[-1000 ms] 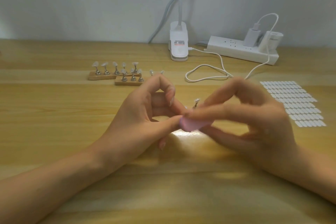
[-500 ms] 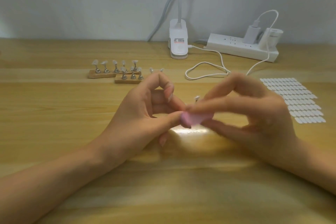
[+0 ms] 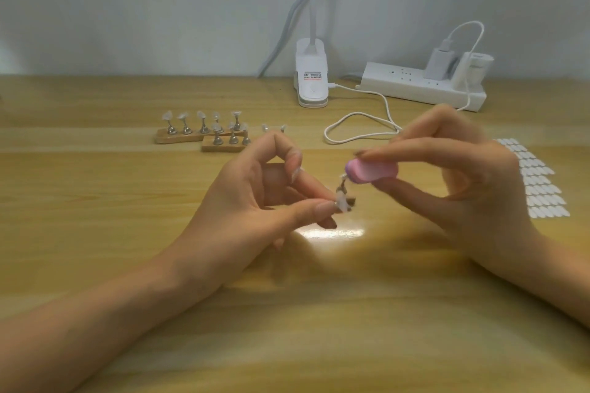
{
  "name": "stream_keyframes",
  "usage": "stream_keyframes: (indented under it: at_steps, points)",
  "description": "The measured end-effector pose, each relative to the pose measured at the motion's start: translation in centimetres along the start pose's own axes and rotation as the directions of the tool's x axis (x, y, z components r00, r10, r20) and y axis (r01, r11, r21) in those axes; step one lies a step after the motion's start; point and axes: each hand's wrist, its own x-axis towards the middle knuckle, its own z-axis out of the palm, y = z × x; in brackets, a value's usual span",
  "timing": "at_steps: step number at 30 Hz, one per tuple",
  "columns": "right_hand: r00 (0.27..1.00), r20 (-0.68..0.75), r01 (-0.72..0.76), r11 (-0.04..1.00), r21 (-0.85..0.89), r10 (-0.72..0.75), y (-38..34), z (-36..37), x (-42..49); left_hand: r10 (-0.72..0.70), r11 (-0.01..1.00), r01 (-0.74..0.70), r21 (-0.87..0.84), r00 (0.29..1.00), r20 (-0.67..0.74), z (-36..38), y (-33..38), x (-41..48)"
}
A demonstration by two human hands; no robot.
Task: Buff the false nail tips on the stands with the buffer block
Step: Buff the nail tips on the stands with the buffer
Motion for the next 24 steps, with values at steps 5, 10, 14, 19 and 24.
stream_keyframes:
  at_steps: [5, 10, 14, 19, 24]
  points:
    - [0.998, -0.007, -0.063, 0.996, 0.056, 0.064, 0.6, -0.1, -0.7, 0.021, 1.0, -0.021, -0.012, 1.0, 0.002, -0.1, 0.2, -0.1]
    - [0.995, 0.012, -0.096, 0.991, 0.092, 0.095, 0.4, 0.1, -0.9, 0.033, 0.998, -0.034, -0.046, 0.999, -0.017, -0.1, 0.2, -0.2]
    - [0.994, 0.012, -0.108, 0.989, 0.105, 0.107, 0.2, 0.2, -0.8, 0.044, 0.999, -0.043, 0.024, 0.998, -0.055, -0.2, 0.0, -0.2]
    - [0.999, 0.041, -0.015, 0.996, 0.084, 0.012, -1.3, 0.5, -0.4, 0.053, 0.997, -0.05, 0.064, 0.997, -0.059, -0.2, -0.1, -0.1]
    - [0.995, 0.075, 0.063, 0.998, -0.018, -0.061, -2.1, 1.1, 0.1, 0.066, 0.995, -0.061, 0.084, 0.996, -0.053, -0.1, -0.3, 0.0]
